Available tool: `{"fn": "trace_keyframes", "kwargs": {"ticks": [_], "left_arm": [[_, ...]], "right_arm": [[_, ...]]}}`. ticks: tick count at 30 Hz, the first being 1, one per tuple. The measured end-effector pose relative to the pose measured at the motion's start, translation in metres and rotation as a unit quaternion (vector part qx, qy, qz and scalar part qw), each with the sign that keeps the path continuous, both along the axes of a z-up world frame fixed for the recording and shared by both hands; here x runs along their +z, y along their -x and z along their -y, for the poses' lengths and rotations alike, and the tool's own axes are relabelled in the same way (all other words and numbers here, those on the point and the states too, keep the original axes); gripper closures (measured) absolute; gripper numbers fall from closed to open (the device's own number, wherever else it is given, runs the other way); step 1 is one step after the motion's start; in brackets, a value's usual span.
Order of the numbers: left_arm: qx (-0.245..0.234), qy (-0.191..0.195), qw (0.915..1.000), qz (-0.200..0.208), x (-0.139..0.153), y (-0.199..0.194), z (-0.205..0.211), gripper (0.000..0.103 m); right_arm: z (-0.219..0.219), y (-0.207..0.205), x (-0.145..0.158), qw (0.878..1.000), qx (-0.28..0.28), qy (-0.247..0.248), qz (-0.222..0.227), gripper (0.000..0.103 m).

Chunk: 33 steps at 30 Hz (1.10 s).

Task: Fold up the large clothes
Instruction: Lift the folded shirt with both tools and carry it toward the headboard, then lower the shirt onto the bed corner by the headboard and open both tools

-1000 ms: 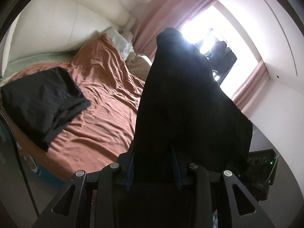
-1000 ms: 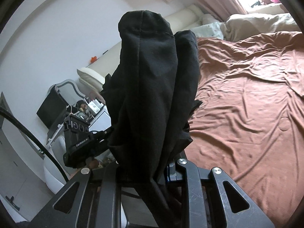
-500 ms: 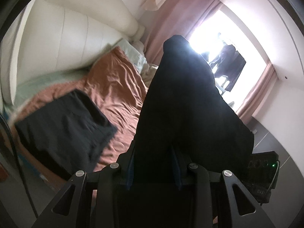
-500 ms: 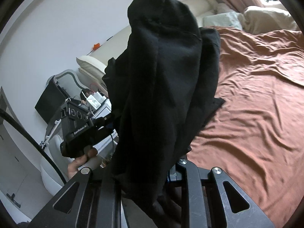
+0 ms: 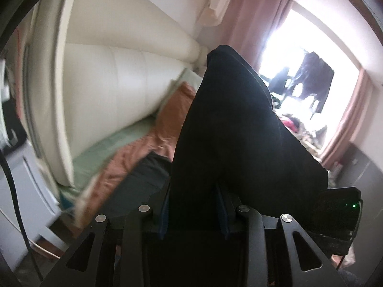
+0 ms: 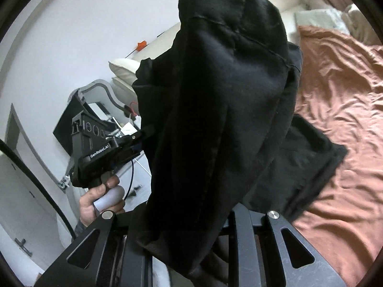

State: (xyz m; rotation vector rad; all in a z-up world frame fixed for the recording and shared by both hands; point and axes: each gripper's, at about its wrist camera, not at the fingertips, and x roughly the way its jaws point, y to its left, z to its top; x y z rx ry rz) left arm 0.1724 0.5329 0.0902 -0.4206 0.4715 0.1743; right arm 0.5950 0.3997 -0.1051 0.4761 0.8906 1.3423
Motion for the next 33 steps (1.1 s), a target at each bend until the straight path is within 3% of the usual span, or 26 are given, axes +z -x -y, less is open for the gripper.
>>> {"fn": "trace_keyframes", "kwargs": {"ticks": [5, 10, 19, 24, 28, 30, 33], "left_arm": [[0.03, -0.051, 0.9976, -0.036, 0.009, -0.017, -0.004, 0.068], [0.009, -0.066, 0.9962, -0.056, -0.002, -0.059, -0.007, 0.068], [0.006, -0.022, 0.996, -0.087, -0.059, -0.137, -0.042, 0.069], [0.049, -0.004, 0.9921, -0.116, -0.09, -0.156, -0.06, 0.069], [0.072, -0.024, 0.9903, -0.116, -0.101, -0.143, -0.058, 0.069], [0.086, -0.037, 0.9887, -0.116, -0.108, -0.127, -0.052, 0.069], [0.088, -0.03, 0.9904, -0.102, -0.123, -0.095, -0.032, 0.067]], "right_arm": [[-0.035, -0.017, -0.023, 0.999, 0.006, -0.023, -0.033, 0.085], [-0.054, -0.034, -0.046, 0.998, -0.001, -0.029, -0.049, 0.085], [-0.076, -0.078, -0.087, 0.997, -0.018, -0.001, -0.074, 0.085], [-0.086, -0.104, -0.119, 0.993, -0.033, 0.028, -0.111, 0.086], [-0.082, -0.137, -0.157, 0.983, -0.065, 0.065, -0.157, 0.086], [-0.077, -0.143, -0.175, 0.978, -0.075, 0.055, -0.189, 0.086], [-0.072, -0.143, -0.18, 0.977, -0.072, 0.056, -0.195, 0.086]]}}
